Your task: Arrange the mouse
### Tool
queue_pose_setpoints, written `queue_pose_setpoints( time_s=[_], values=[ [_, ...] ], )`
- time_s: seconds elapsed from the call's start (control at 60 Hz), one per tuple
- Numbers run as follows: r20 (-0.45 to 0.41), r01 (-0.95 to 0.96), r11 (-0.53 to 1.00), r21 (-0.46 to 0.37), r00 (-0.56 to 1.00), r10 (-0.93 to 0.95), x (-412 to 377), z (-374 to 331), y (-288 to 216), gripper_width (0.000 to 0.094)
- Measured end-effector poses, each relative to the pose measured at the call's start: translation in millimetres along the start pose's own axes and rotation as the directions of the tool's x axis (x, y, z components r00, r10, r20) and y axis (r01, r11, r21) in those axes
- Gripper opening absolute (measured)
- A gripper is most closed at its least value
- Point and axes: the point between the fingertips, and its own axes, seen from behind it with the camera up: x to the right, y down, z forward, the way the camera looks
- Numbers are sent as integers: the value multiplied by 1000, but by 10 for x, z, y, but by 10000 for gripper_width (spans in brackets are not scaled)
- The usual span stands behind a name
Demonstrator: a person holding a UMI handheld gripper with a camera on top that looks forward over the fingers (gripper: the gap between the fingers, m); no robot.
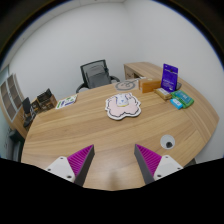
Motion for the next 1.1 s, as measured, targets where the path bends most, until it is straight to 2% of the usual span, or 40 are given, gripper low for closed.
queue_pose_setpoints(
  time_s=[0.083,0.1,0.2,0.333,0.5,0.65,0.817,1.1],
  values=[
    [-10,14,1000,2,1000,-14,-11,-523,278,833],
    [-5,20,1000,-1,1000,-20,78,-404,196,833],
    [-17,16,1000,16,1000,-16,168,-815,338,834],
    [24,-48,998,34,999,47,402,-980,350,831],
    [122,-133,991,6,984,131,961,-988,435,831],
    [134,-118,993,-17,984,120,1594,-1152,612,828],
    [161,-53,998,27,986,48,2026,-1337,404,832],
    [206,-38,997,74,978,22,2126,-1275,-57,829]
  ],
)
